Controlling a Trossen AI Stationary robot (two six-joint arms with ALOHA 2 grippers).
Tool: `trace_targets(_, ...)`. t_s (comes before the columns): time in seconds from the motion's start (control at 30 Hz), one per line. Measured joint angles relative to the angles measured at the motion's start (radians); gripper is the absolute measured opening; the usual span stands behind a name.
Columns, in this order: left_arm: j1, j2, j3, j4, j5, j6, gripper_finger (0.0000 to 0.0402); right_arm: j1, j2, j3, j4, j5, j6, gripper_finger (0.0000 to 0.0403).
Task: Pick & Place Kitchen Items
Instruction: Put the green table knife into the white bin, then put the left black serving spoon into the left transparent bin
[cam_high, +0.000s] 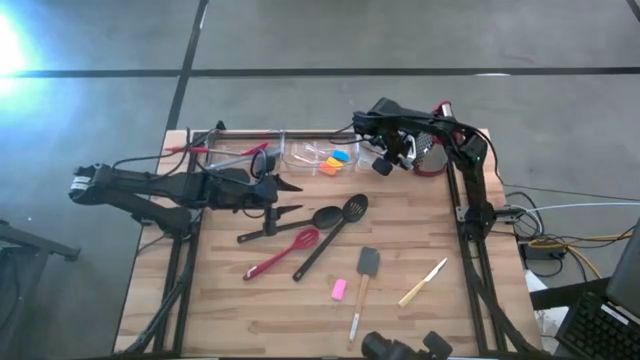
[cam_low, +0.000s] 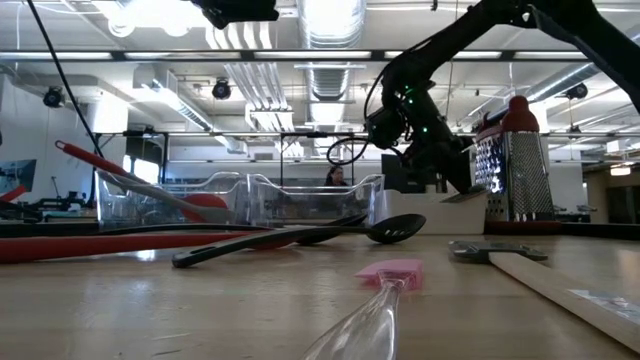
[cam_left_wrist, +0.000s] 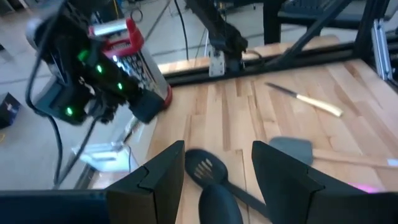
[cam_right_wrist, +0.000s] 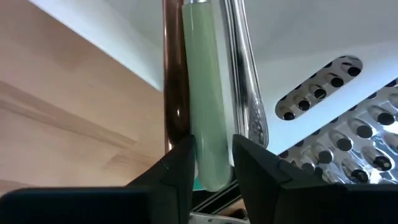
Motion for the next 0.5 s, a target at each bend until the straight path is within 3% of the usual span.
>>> trace_targets(0.27,0.0,0.0,0.0,-0.194,0.0,-0.05,0.0193,0.004,-0.065,0.033,0.002,0.004,0.005,0.0106)
trace_targets(0.5,0.0,0.034,-0.018,-0.413,-0.013,-0.156,0.0193,0.051,-0.225,0.029,0.034,0.004,0.047,0.0086)
